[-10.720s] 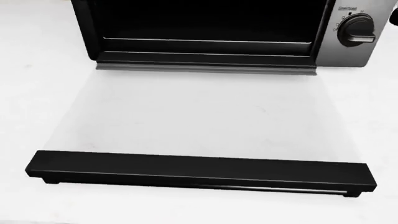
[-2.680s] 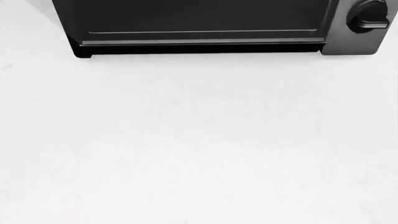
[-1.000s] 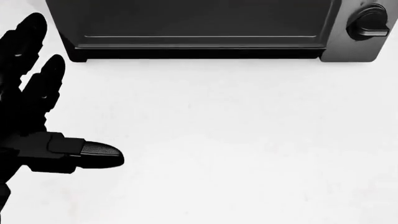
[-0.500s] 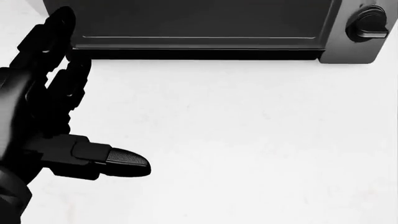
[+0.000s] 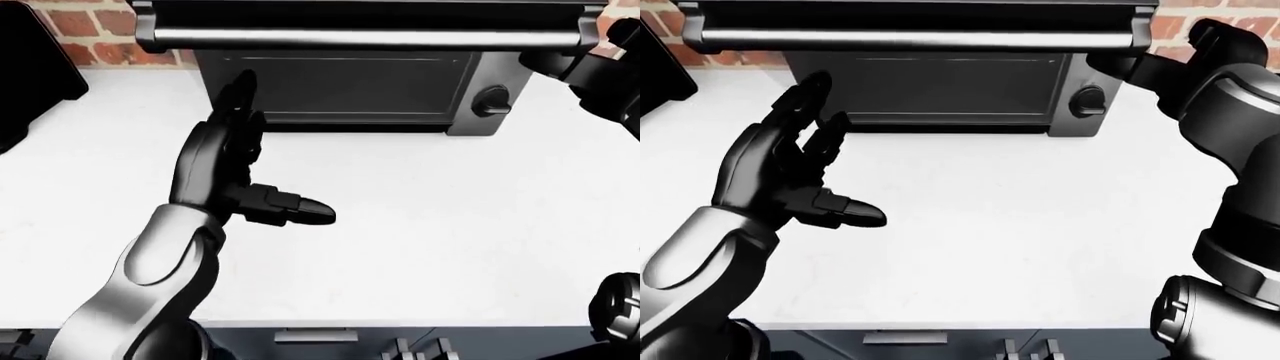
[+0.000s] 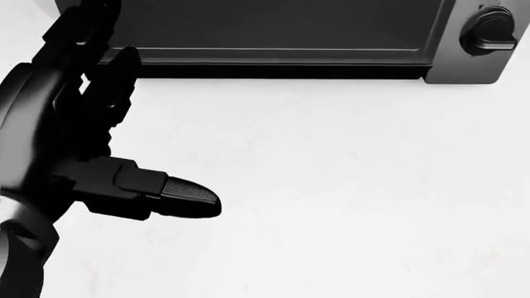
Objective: Close the toaster oven door.
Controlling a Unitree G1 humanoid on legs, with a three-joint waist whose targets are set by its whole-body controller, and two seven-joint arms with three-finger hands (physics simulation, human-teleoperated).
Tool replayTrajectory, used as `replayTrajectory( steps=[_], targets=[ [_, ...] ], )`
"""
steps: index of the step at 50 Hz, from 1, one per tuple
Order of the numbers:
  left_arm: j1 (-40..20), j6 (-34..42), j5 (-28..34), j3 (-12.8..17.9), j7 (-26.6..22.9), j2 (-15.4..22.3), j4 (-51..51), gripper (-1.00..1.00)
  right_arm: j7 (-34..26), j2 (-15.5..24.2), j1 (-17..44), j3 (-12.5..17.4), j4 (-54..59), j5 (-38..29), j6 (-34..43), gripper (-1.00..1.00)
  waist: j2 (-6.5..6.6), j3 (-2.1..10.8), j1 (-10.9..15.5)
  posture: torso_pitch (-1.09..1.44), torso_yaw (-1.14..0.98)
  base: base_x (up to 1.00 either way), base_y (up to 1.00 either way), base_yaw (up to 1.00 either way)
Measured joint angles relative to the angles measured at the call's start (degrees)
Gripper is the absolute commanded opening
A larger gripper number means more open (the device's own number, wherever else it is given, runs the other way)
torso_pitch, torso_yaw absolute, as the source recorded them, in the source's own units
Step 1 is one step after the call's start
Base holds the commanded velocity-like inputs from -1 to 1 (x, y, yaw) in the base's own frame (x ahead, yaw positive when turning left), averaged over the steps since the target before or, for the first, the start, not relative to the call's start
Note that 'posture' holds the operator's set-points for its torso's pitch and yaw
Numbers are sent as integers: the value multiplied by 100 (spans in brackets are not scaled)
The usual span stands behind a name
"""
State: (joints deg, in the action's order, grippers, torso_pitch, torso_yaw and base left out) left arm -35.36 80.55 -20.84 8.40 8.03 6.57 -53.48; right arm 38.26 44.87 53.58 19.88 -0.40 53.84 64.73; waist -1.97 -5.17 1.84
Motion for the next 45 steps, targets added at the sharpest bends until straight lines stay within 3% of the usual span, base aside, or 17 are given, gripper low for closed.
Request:
replayTrajectory(
  steps=[16, 24, 33, 45],
  targets=[
    [-719, 278, 142, -233, 357, -120, 522, 100, 129, 6, -8, 84, 3, -45, -168, 100, -87, -34, 52, 0, 0, 0, 0, 0],
    [-1202, 681, 123, -136, 556, -227, 690, 100, 73, -4, 12, 50, -34, 22, -189, 100, -119, -67, 35, 0, 0, 0, 0, 0],
    [-1762, 627, 21, 92, 713, -168, 762, 100, -38, -33, 97, 0, -146, 179, -179, 100, -158, -41, 32, 0, 0, 0, 0, 0],
    [-1761, 449, -182, -37, 753, -19, 1177, 100, -105, 9, 159, 103, -340, 291, -382, 100, -276, 27, -17, 0, 0, 0, 0, 0]
  ],
)
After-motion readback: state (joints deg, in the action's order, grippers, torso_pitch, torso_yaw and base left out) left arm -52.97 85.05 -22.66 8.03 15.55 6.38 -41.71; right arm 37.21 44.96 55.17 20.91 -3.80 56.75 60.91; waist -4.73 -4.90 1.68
